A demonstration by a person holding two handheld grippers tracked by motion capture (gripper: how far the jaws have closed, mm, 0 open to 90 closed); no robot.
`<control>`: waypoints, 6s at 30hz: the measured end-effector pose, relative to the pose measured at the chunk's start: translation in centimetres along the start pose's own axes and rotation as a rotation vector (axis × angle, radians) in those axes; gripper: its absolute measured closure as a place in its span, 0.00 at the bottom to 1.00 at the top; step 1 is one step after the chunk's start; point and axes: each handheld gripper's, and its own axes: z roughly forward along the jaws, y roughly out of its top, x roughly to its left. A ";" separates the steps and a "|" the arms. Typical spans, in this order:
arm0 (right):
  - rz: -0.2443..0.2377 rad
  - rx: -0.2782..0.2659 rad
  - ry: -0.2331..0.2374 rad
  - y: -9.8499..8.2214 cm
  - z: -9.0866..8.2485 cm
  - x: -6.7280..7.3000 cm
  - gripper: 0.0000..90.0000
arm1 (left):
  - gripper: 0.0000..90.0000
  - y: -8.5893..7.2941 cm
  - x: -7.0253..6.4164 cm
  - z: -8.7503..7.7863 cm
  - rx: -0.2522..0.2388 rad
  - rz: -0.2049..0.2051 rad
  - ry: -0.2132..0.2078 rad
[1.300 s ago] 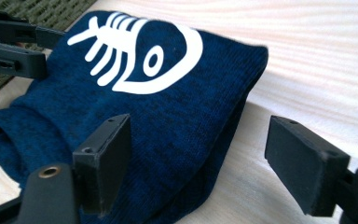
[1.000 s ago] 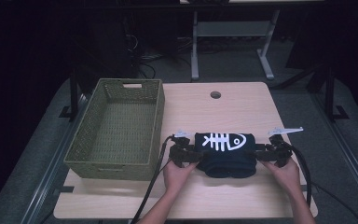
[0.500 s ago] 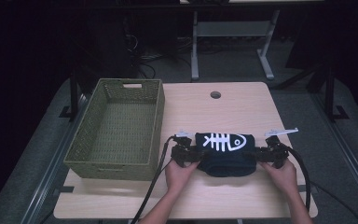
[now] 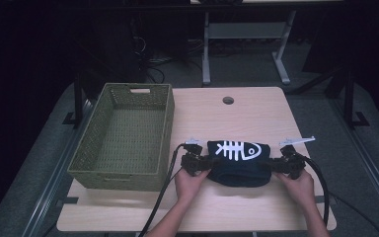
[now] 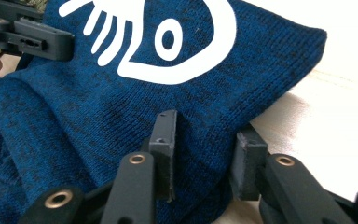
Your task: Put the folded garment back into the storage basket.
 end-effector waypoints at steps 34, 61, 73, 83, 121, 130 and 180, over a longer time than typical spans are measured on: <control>-0.060 -0.076 -0.020 1.2 -3.9 3.3 0.84 | 0.81 2.6 -2.6 -3.4 -0.031 0.056 -0.030; -0.066 -0.144 0.026 4.9 -6.3 6.2 0.84 | 0.81 5.9 -3.2 -8.3 -0.077 0.094 -0.039; -0.075 -0.151 0.060 6.7 -6.1 7.3 0.84 | 0.80 6.8 -2.4 -10.1 -0.080 0.091 -0.043; -0.081 -0.149 0.081 7.8 -5.8 8.2 0.84 | 0.80 7.1 -1.5 -11.3 -0.083 0.084 -0.047; -0.126 -0.139 0.136 11.5 -4.2 11.5 0.84 | 0.80 8.1 0.6 -15.9 -0.095 0.084 -0.015; -0.136 -0.144 0.142 12.6 -3.9 12.4 0.84 | 0.80 8.5 1.1 -17.1 -0.107 0.079 -0.005; -0.191 -0.122 0.193 16.7 0.0 16.8 0.84 | 0.79 8.2 4.7 -22.5 -0.123 0.050 0.060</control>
